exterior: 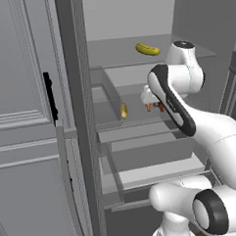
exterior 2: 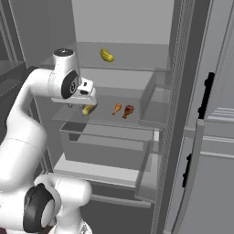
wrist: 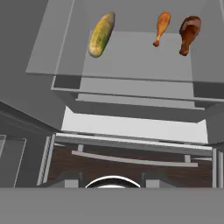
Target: Place one cucumber and one chicken drumstick in each tupperware on the nearby counter, to pack two identical lunches.
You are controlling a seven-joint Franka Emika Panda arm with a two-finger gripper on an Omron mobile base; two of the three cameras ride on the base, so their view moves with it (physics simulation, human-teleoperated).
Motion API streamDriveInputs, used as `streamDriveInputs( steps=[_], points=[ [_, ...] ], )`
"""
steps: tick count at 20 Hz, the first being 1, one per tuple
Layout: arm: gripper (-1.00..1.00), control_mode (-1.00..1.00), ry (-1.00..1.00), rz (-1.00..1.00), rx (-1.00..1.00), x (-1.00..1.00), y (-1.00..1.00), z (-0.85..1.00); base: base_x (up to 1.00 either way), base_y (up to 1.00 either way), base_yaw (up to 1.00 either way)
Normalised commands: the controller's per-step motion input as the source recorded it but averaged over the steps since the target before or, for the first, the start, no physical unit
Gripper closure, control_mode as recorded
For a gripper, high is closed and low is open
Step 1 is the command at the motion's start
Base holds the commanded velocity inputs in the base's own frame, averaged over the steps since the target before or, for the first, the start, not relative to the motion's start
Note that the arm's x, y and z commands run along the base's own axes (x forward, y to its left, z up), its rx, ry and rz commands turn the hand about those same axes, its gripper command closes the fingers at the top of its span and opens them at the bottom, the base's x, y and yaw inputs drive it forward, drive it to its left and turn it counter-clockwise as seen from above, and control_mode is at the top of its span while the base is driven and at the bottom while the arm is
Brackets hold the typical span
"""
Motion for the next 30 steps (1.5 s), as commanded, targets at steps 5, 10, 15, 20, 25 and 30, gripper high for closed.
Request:
streamDriveInputs(
  steps=[5,10,15,20,25,30],
  points=[
    [-1.00,-1.00,-0.07,-0.04,-0.01,0.00,0.12,-0.45,0.00,0.00,0.00],
    [-1.00,-1.00,-0.32,-0.01,0.07,0.07,0.47,-0.44,0.00,0.00,0.00],
    [-1.00,-1.00,-0.12,-0.01,0.05,0.56,0.23,-0.12,0.00,0.00,0.00],
    [-1.00,-1.00,0.00,0.00,0.00,0.71,0.11,0.00,0.00,0.00,0.00],
    [-1.00,-1.00,0.00,0.00,0.00,0.68,0.05,-0.06,0.00,0.00,0.00],
    [-1.00,-1.00,0.00,0.00,0.00,0.48,0.06,-0.46,0.00,0.00,0.00]
  ],
)
